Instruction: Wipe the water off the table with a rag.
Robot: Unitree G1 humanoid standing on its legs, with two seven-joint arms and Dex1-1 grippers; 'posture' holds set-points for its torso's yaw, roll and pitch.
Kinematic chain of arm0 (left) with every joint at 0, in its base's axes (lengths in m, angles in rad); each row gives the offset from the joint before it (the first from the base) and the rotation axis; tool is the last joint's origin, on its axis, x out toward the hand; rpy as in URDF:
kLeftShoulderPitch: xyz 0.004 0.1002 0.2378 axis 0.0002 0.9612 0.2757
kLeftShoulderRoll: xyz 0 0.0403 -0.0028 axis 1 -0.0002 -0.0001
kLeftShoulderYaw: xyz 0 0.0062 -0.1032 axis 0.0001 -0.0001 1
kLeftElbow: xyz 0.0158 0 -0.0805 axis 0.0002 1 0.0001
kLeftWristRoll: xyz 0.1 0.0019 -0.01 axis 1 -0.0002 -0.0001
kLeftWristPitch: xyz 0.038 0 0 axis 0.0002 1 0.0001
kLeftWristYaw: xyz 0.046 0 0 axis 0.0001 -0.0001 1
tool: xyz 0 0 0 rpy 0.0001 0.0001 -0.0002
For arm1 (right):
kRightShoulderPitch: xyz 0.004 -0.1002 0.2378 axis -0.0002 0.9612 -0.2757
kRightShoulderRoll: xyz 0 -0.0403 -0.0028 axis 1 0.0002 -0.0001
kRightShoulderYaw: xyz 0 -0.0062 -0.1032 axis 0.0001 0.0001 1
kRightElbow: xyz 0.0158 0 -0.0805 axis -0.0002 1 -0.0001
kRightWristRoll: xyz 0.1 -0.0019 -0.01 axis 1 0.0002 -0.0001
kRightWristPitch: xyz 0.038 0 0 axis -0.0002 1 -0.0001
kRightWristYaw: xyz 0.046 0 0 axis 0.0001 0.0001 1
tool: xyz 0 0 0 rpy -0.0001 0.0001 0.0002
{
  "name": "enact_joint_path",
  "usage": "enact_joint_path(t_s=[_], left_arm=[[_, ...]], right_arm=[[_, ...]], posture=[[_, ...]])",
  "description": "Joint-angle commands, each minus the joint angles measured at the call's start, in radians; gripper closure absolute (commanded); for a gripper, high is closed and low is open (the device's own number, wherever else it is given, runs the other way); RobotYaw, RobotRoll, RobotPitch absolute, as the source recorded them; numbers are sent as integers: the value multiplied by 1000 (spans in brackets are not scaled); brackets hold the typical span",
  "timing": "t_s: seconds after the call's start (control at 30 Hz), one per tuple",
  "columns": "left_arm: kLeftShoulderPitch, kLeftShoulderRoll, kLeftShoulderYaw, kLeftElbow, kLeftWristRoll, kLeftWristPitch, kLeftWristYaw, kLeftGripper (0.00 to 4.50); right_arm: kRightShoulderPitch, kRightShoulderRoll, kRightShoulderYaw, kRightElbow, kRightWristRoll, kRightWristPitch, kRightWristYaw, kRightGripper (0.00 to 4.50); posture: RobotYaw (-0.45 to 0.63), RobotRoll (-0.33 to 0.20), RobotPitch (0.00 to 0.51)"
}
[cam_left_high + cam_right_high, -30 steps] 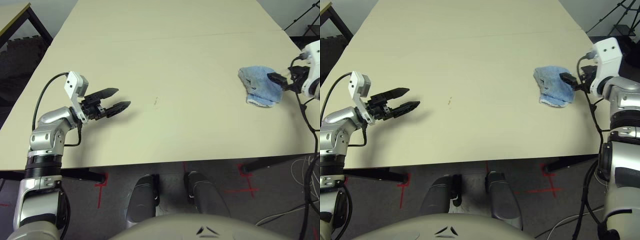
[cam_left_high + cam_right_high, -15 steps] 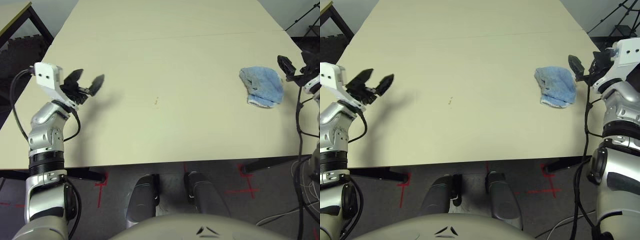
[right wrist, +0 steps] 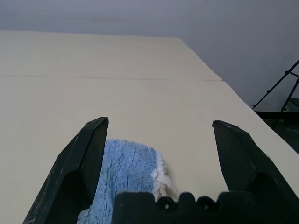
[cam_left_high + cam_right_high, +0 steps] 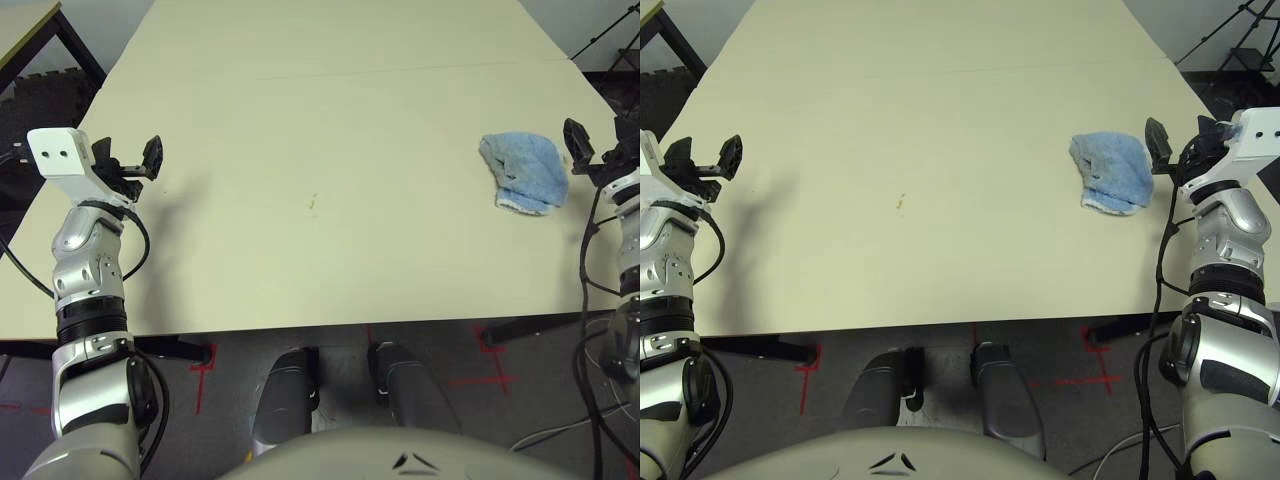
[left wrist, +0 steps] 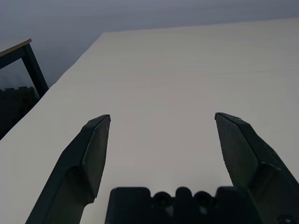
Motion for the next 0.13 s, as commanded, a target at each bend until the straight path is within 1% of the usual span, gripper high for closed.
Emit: enact_joint_path(t_s=[0.03, 0.13], left_arm=[[-10, 12, 8, 28, 12, -15, 5, 0], [-18, 8, 4, 36, 14, -19, 8, 0]], right_arm=[[12, 5, 0, -10, 1, -9, -10, 59], [12, 4, -1, -11, -1, -10, -16, 59]], posture=[[-23, 0, 180], [-24, 0, 176]])
